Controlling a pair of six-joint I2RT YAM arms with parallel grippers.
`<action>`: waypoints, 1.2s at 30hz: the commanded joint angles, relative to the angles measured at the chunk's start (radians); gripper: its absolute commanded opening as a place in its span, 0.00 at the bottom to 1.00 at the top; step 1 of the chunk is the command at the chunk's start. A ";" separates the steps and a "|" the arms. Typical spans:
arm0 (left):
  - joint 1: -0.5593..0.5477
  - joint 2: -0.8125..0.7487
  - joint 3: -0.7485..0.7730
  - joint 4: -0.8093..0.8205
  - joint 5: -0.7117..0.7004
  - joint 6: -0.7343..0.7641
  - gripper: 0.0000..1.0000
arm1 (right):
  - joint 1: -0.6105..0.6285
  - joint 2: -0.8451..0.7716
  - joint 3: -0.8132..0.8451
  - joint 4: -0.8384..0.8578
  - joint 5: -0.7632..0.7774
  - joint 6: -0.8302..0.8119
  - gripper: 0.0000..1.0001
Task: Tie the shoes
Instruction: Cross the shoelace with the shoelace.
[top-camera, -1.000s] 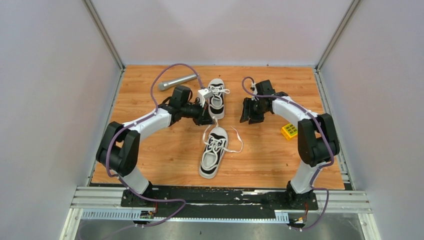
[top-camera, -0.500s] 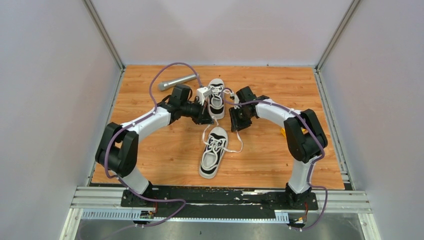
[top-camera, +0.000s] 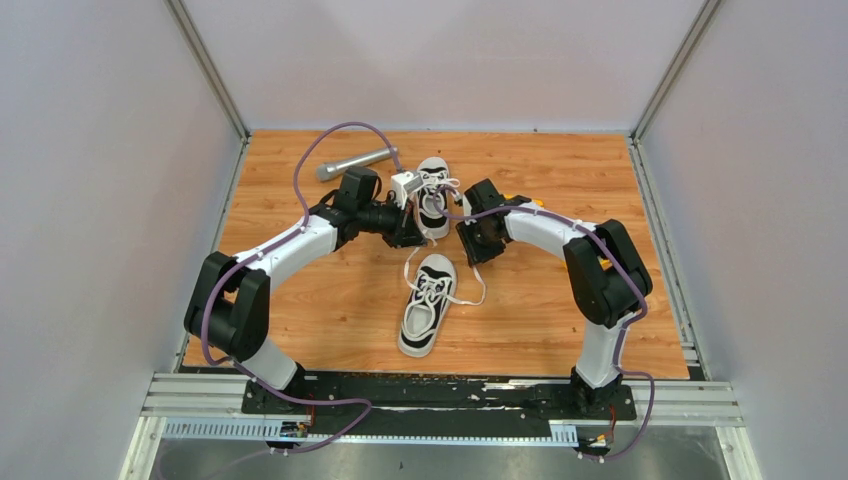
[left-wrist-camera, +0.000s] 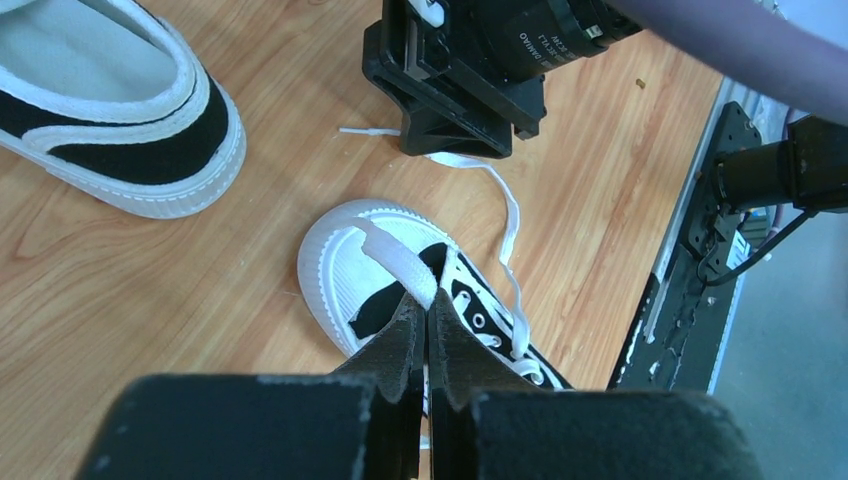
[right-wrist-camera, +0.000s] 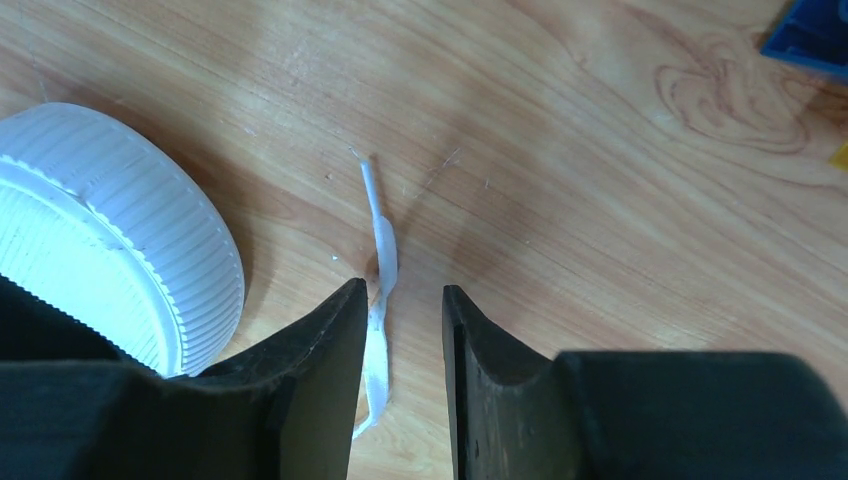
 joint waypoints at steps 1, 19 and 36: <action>0.004 -0.029 0.004 -0.003 0.027 0.015 0.00 | 0.012 -0.014 -0.019 0.014 0.022 -0.031 0.34; 0.003 0.082 0.094 -0.084 0.159 0.076 0.00 | -0.066 -0.277 0.200 0.008 -0.342 -0.021 0.00; 0.001 0.154 0.155 -0.090 0.406 0.147 0.03 | -0.070 -0.300 0.279 0.098 -0.508 0.107 0.00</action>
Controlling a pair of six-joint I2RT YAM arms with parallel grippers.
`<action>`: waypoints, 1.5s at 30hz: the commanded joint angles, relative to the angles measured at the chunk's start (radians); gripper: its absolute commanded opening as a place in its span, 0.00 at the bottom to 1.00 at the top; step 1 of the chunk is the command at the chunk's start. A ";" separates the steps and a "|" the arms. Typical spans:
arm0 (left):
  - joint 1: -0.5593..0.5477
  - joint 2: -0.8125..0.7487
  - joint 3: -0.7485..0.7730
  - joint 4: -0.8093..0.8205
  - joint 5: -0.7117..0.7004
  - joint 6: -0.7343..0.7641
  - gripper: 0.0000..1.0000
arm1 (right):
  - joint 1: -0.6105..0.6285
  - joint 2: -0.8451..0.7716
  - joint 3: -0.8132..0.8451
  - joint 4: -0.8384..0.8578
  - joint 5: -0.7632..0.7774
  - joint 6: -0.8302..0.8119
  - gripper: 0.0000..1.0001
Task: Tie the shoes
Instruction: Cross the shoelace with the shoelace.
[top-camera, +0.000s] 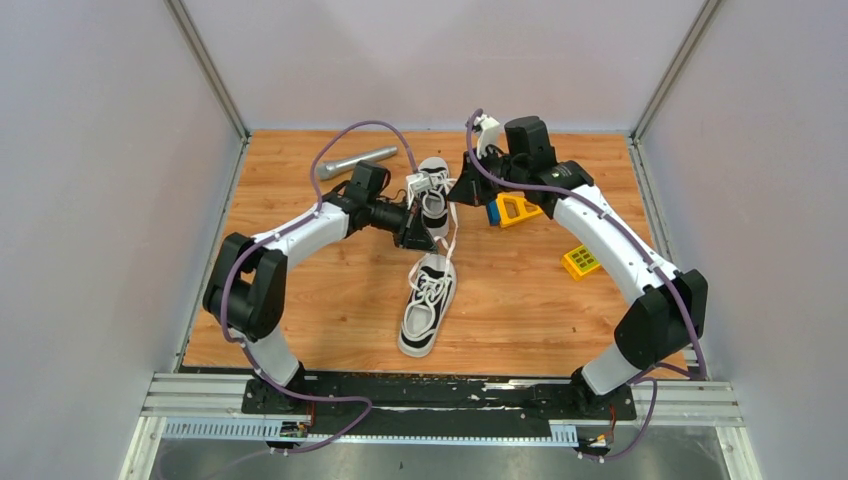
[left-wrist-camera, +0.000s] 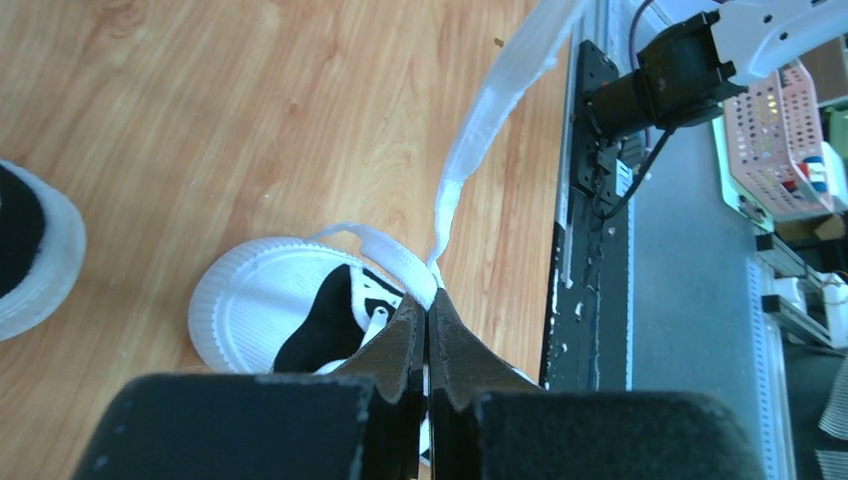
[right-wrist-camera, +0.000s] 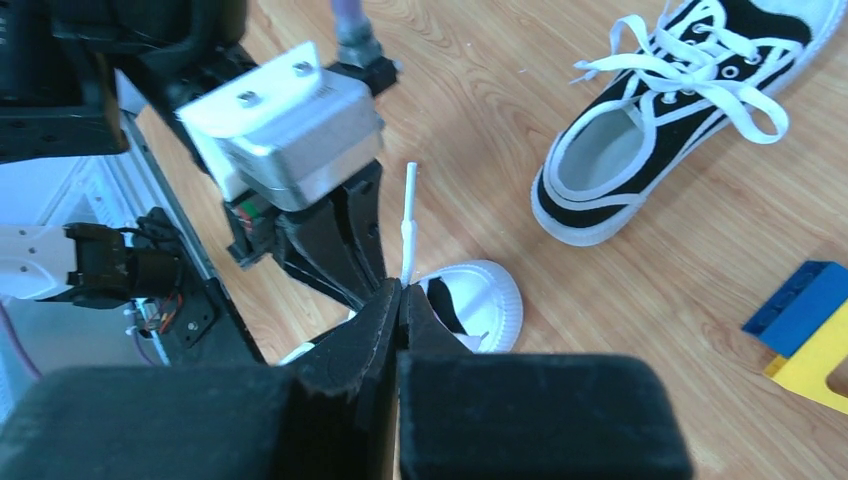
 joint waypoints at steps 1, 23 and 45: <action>0.000 0.038 0.039 0.012 0.113 0.020 0.03 | 0.001 0.011 0.028 0.068 -0.081 0.065 0.00; -0.005 0.272 0.221 -0.236 0.223 0.136 0.03 | 0.093 0.208 0.237 0.098 -0.332 -0.064 0.04; -0.005 0.331 0.308 -0.597 0.232 0.464 0.01 | -0.076 0.068 -0.217 -0.163 -0.370 -0.891 0.70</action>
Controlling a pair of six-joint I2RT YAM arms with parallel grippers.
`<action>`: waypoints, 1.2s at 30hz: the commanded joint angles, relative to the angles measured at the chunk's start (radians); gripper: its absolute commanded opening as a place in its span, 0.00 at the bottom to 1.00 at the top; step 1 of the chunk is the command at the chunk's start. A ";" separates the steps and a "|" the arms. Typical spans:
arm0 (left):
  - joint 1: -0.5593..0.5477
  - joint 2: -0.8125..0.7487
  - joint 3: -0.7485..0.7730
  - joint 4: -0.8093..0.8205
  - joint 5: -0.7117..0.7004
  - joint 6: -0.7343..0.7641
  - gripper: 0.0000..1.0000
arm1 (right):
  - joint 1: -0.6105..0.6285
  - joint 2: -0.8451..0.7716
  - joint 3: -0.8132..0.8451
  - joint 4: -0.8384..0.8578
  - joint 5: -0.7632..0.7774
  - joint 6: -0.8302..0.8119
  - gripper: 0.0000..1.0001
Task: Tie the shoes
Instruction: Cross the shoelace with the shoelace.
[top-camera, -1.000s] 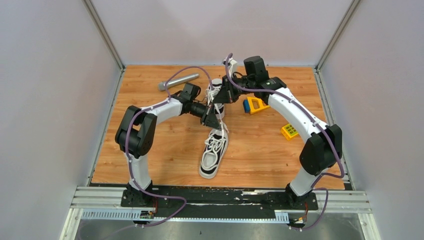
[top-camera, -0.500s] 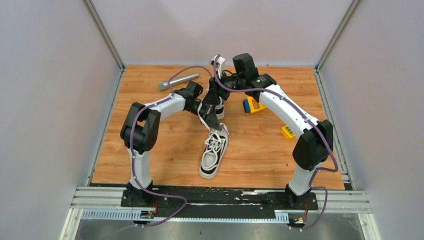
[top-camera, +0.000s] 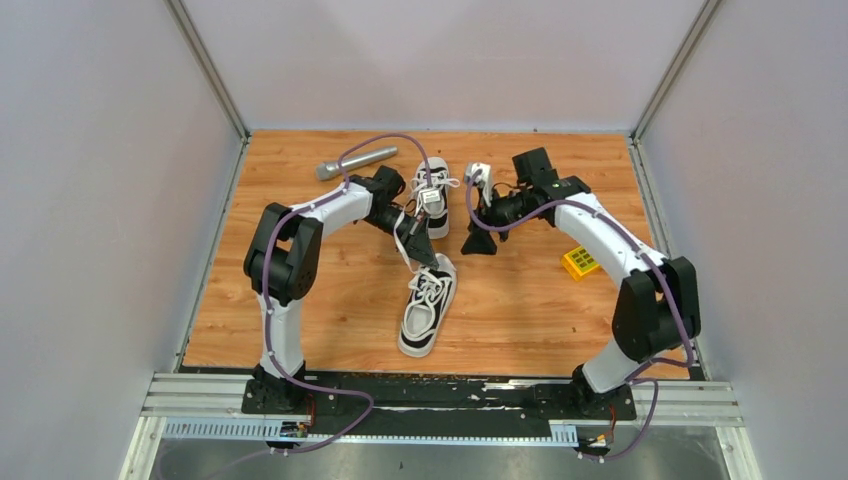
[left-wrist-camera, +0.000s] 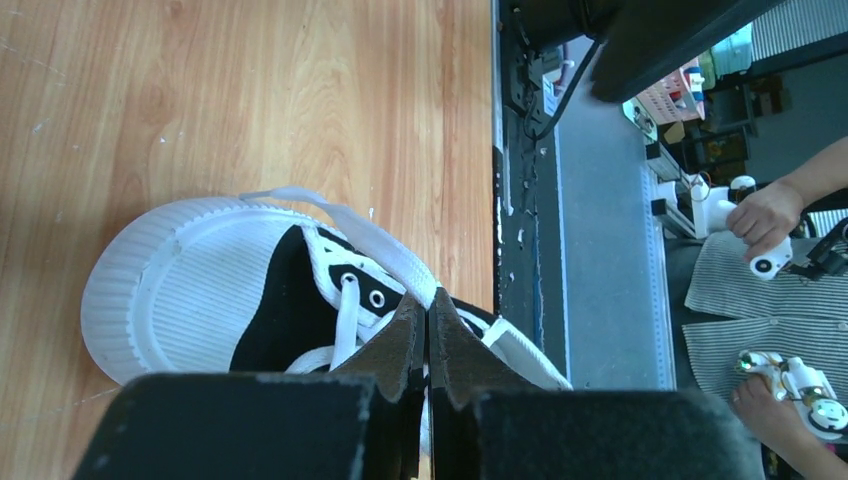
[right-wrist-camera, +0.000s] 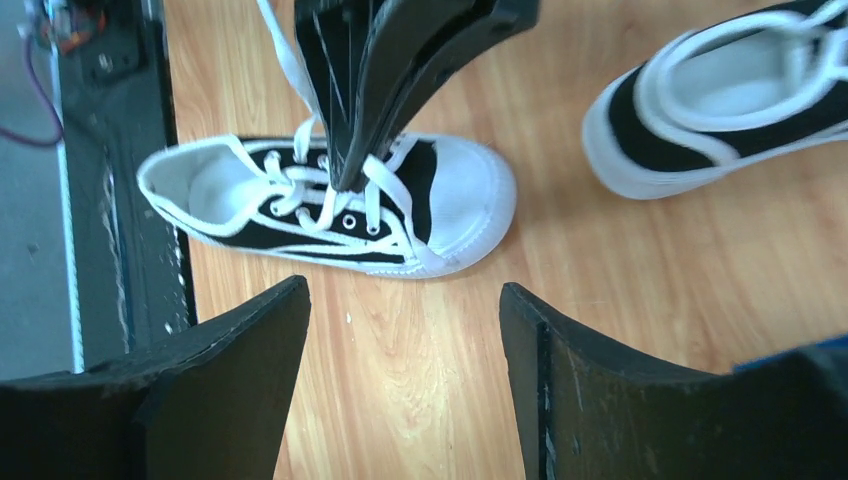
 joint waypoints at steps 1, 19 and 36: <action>-0.004 0.017 0.031 -0.052 0.023 0.064 0.01 | 0.033 0.084 -0.027 -0.028 -0.012 -0.254 0.70; -0.004 0.039 0.032 -0.041 -0.003 0.013 0.01 | 0.122 0.254 0.033 -0.063 -0.022 -0.373 0.58; -0.004 0.050 0.047 -0.052 0.017 0.008 0.00 | 0.166 0.168 -0.084 0.107 0.022 -0.230 0.35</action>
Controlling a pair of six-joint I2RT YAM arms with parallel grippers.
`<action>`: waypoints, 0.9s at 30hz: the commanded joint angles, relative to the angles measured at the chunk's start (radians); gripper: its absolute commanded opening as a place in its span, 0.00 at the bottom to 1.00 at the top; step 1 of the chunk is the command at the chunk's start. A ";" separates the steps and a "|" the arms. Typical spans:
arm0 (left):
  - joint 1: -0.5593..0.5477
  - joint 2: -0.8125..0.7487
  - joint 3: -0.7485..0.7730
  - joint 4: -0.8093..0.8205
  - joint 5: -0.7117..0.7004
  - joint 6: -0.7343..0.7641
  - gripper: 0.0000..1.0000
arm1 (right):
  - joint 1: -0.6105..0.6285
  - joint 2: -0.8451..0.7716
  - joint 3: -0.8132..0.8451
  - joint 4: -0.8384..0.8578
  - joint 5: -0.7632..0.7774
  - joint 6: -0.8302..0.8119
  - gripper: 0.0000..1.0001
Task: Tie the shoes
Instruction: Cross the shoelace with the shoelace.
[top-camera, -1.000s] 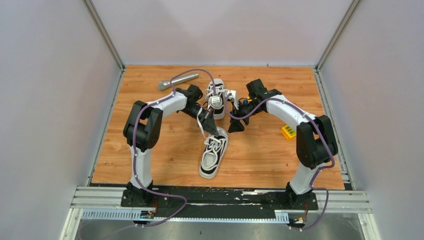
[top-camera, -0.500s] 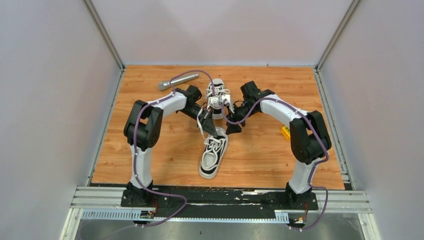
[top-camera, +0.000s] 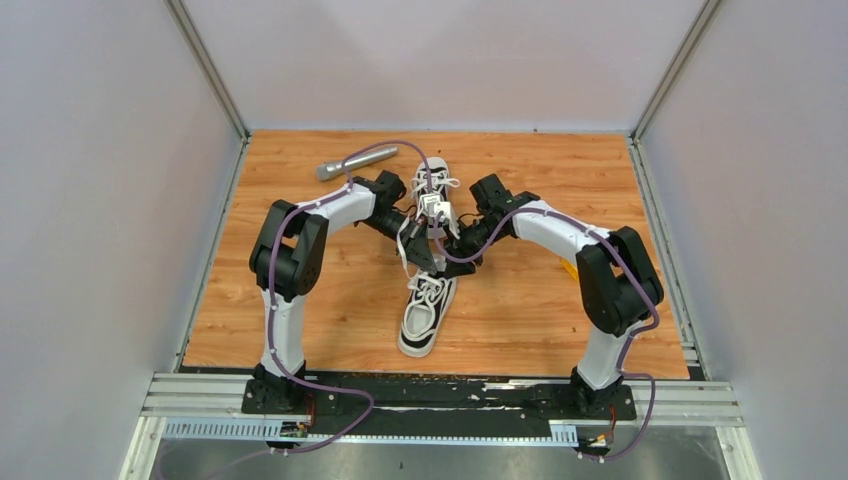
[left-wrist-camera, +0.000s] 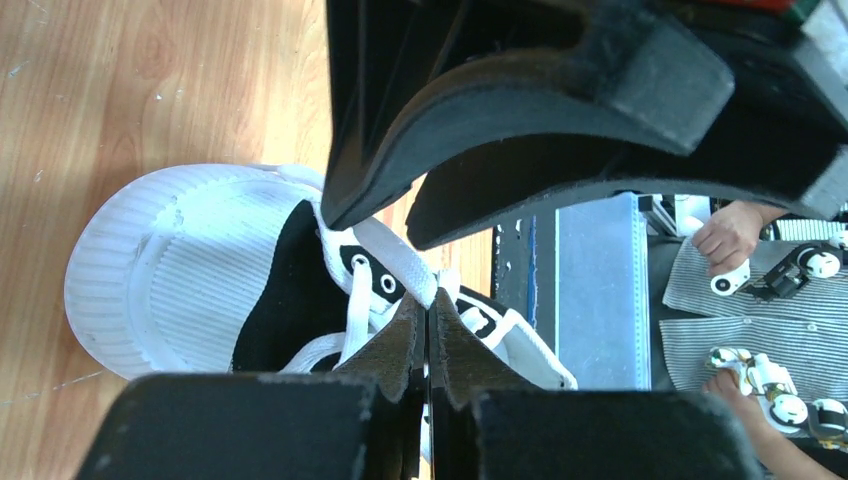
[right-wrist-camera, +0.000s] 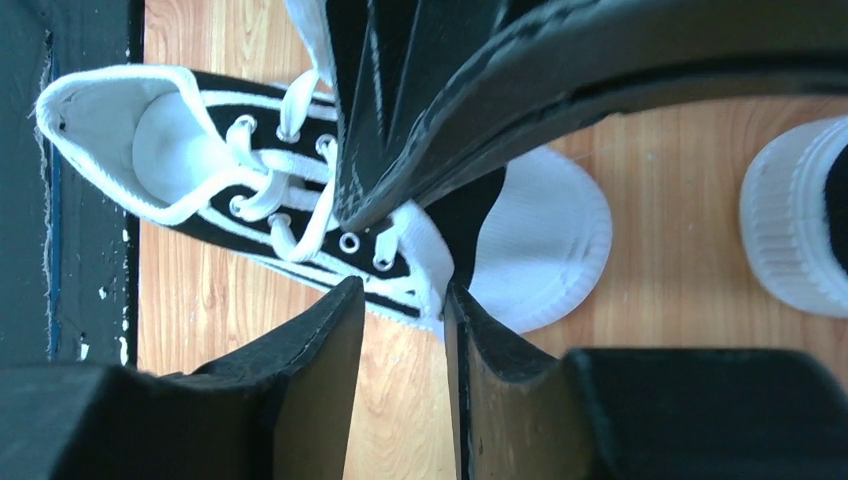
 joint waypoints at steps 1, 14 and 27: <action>-0.005 0.004 0.038 0.009 0.035 -0.004 0.00 | -0.002 -0.078 -0.054 0.086 0.011 0.017 0.34; -0.003 0.013 0.048 -0.017 0.023 -0.001 0.01 | 0.018 -0.085 -0.030 0.134 0.068 0.110 0.00; -0.003 0.034 0.063 -0.035 0.021 0.044 0.04 | 0.005 -0.057 0.125 -0.084 -0.178 0.275 0.00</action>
